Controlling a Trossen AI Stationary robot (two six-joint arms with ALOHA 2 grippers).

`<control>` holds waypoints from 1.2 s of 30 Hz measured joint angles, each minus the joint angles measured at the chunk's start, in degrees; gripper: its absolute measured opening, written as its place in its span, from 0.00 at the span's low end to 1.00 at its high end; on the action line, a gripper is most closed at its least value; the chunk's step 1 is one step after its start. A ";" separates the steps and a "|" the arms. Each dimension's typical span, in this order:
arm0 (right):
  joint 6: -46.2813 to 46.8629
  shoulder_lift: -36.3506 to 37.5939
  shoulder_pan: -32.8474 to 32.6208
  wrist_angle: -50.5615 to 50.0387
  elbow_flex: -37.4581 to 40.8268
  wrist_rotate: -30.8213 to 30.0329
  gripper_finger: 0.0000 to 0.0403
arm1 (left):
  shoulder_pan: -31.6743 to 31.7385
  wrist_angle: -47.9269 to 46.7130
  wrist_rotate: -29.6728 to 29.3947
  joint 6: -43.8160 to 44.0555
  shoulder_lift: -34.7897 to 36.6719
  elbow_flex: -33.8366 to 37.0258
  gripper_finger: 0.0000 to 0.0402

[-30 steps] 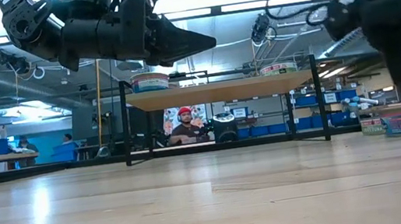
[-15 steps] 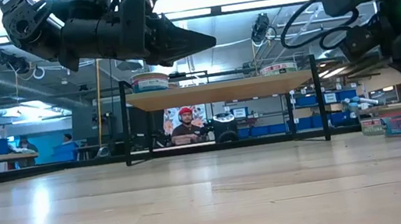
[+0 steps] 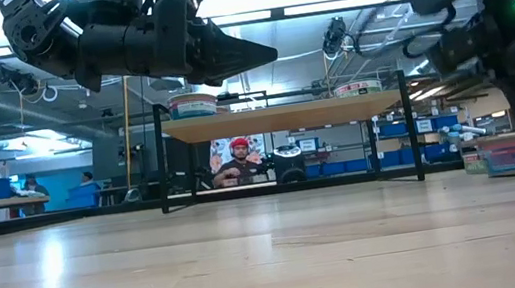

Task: Stack canned seafood by type on shelf
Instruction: Put the top blue tuna can on the shelf

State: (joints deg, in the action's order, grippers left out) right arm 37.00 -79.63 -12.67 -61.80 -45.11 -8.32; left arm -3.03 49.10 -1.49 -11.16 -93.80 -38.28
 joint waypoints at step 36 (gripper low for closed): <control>-23.70 0.02 -2.84 27.78 -6.33 -4.15 0.01 | -0.07 -10.53 4.78 -0.17 0.00 -0.07 0.32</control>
State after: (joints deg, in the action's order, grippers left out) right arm 13.30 -79.61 -15.51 -34.02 -51.44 -12.47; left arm -3.09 38.57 3.29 -11.33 -93.80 -38.35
